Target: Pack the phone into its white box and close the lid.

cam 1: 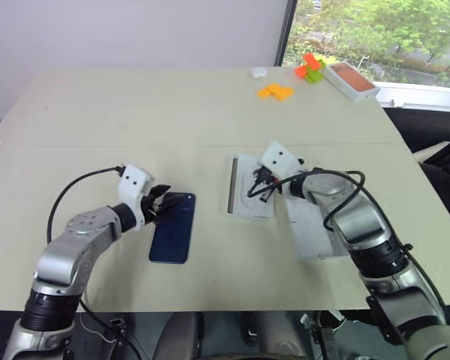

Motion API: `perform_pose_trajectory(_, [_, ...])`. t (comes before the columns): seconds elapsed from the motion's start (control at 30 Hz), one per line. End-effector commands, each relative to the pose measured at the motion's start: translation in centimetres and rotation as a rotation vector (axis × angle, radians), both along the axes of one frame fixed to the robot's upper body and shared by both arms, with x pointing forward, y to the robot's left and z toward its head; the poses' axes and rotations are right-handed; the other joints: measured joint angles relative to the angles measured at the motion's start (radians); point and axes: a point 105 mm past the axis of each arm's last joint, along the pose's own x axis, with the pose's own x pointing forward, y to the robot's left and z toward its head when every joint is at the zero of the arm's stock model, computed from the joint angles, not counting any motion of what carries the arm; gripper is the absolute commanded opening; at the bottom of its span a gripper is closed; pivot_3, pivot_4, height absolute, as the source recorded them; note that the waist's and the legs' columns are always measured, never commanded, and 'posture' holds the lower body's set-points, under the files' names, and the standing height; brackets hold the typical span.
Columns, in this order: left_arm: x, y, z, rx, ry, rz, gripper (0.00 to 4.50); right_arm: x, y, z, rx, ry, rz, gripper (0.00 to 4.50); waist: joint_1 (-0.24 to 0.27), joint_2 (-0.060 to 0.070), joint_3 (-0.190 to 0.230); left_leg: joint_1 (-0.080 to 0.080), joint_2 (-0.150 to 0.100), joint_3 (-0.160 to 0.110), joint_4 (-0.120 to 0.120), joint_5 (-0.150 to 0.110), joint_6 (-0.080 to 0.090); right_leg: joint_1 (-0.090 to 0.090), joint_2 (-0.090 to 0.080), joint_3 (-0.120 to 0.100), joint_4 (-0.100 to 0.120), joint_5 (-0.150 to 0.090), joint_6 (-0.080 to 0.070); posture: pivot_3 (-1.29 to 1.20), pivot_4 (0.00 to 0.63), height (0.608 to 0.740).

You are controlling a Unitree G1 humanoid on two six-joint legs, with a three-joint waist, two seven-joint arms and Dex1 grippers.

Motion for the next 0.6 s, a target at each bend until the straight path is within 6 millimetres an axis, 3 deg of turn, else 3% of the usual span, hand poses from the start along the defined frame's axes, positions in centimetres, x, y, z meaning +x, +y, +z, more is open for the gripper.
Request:
perform_pose_trajectory(0.03, [0.0, -0.2, 1.5, -0.006, -0.057, -0.014, 2.38, 0.0, 0.6, -0.3, -0.015, -0.013, 0.023, 0.06, -0.002, 0.000, 0.000, 0.000, 0.000, 0.000, 0.000, 0.000, 0.000, 0.000, 0.000, 0.000, 0.000, 0.000, 0.000, 0.00, 0.150, 0.740])
perform_pose_trajectory(0.17, [0.0, -0.2, 1.5, -0.009, -0.057, -0.015, 2.38, -0.3, 1.4, -1.3, -0.037, 0.008, 0.063, 0.06, -0.001, 0.000, 0.000, 0.000, 0.000, 0.000, 0.000, 0.000, -0.001, 0.000, 0.000, 0.000, 0.001, 0.000, 0.000, 0.00, 0.150, 0.740])
perform_pose_trajectory(0.6, [0.0, -0.3, 1.6, -0.018, -0.054, -0.014, 2.38, -0.9, 4.1, -1.4, 0.007, 0.013, 0.130, 0.06, -0.001, 0.000, 0.000, 0.000, 0.000, 0.000, 0.000, 0.001, -0.001, 0.000, 0.000, 0.000, 0.002, 0.000, 0.000, 0.00, 0.150, 0.740])
